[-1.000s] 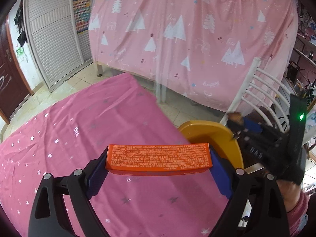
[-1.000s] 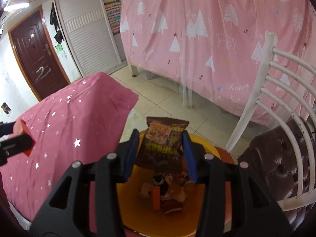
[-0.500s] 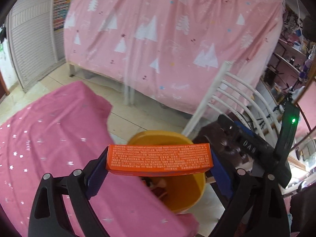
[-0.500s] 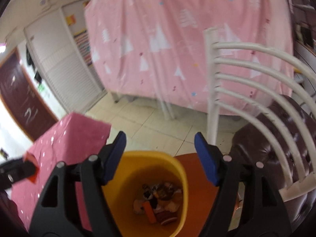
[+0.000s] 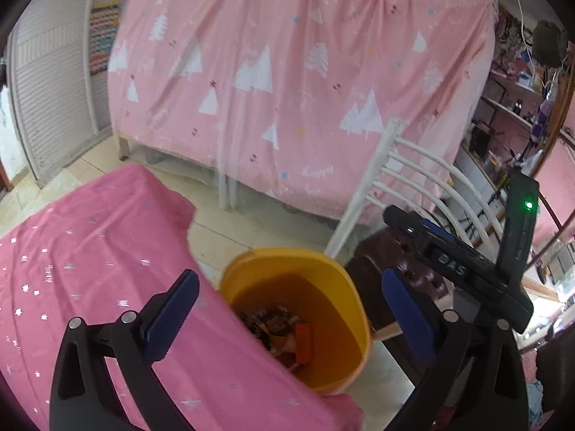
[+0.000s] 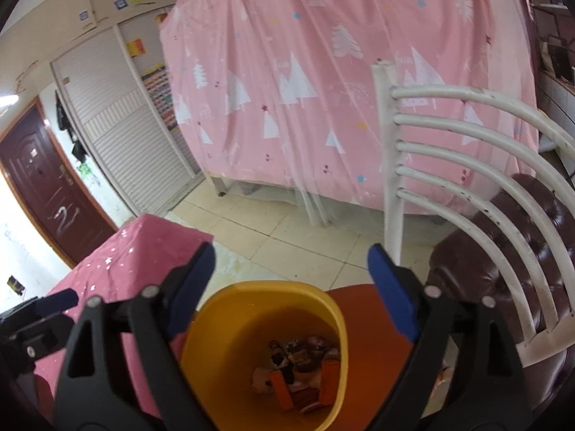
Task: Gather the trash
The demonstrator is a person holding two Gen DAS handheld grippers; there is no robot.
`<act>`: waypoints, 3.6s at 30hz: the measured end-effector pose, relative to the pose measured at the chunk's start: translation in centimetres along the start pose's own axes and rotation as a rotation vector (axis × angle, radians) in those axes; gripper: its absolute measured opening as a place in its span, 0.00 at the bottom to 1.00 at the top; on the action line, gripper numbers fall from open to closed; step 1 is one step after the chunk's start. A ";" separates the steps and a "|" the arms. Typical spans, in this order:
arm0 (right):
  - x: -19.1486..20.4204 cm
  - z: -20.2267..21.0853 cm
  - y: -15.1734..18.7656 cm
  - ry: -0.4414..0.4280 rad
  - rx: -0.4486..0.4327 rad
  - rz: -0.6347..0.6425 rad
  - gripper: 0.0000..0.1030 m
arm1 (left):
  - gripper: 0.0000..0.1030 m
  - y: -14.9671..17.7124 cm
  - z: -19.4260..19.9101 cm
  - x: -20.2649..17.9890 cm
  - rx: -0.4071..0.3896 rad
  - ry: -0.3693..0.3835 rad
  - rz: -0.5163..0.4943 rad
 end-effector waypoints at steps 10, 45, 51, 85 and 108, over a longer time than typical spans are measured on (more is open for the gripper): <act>9.9 1.3 0.8 -0.193 -0.063 0.185 0.94 | 0.92 2.1 4.7 9.7 -0.114 -0.162 0.126; 32.3 -1.6 7.3 -0.618 0.118 0.550 0.94 | 0.92 12.9 15.3 33.5 -0.175 -0.537 0.502; 31.5 -1.2 7.6 -0.644 0.149 0.519 0.94 | 0.92 13.8 15.3 32.9 -0.166 -0.525 0.508; 31.3 -2.4 8.4 -0.467 0.138 0.571 0.94 | 0.92 14.5 15.7 33.5 -0.172 -0.508 0.568; 31.4 -2.4 8.4 -0.467 0.137 0.571 0.94 | 0.92 14.7 15.6 33.5 -0.165 -0.512 0.565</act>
Point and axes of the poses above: each gripper's, at about its wrist camera, not at the fingertips, and z roughly against the way its jaws point, x to its left, y to its underside, the point moved 9 cm from there along -z, roughly the way its jaws point, and after that the axes turned 9 degrees about x, right-handed, at the moved point
